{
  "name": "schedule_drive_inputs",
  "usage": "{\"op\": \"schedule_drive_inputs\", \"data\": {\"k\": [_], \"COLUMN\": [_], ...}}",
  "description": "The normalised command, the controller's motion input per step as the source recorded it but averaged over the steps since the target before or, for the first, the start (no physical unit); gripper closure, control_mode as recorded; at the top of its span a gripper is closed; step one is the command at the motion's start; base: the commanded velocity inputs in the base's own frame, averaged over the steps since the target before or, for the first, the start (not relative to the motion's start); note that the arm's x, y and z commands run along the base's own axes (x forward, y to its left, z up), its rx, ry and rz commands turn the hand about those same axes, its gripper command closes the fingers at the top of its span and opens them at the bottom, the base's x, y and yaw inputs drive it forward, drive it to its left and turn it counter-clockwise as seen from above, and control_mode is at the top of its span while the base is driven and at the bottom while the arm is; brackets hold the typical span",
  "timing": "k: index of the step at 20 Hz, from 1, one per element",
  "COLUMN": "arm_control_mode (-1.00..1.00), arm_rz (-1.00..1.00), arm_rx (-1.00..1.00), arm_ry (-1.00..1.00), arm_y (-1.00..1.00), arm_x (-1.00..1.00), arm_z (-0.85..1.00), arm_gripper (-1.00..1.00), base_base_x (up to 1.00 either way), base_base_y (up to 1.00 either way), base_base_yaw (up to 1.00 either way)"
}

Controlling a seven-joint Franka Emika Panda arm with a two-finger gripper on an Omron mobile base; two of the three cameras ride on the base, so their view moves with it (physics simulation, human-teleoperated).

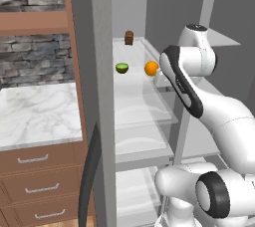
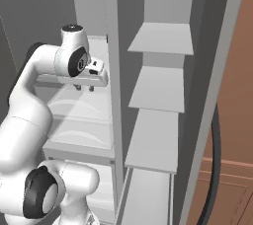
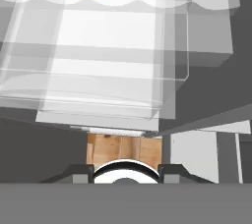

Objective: Take the kiwi and orange from the fridge shelf and place them in the freezer drawer to begin freezing them.

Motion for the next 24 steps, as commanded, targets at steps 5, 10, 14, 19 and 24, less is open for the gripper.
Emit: {"op": "schedule_drive_inputs", "data": {"k": [5,10,14,19,24], "arm_control_mode": [-1.0,-1.0,-1.0,-1.0,-1.0], "arm_rz": [-0.01,-0.02,-0.13,-0.14,-0.1], "arm_rx": [0.01,0.0,0.0,0.0,0.0], "arm_ry": [-0.02,-0.01,-0.12,-0.09,-0.08], "arm_y": [0.0,0.07,0.73,0.9,0.56], "arm_x": [-0.14,0.02,0.0,0.11,0.38], "arm_z": [0.0,0.0,0.0,0.15,0.28], "arm_gripper": [-1.0,-1.0,-1.0,-1.0,-1.0], "base_base_x": [0.0,0.0,0.0,0.0,0.0], "base_base_y": [0.0,0.0,0.0,0.0,0.0], "base_base_yaw": [0.0,0.0,0.0,0.0,0.0]}}
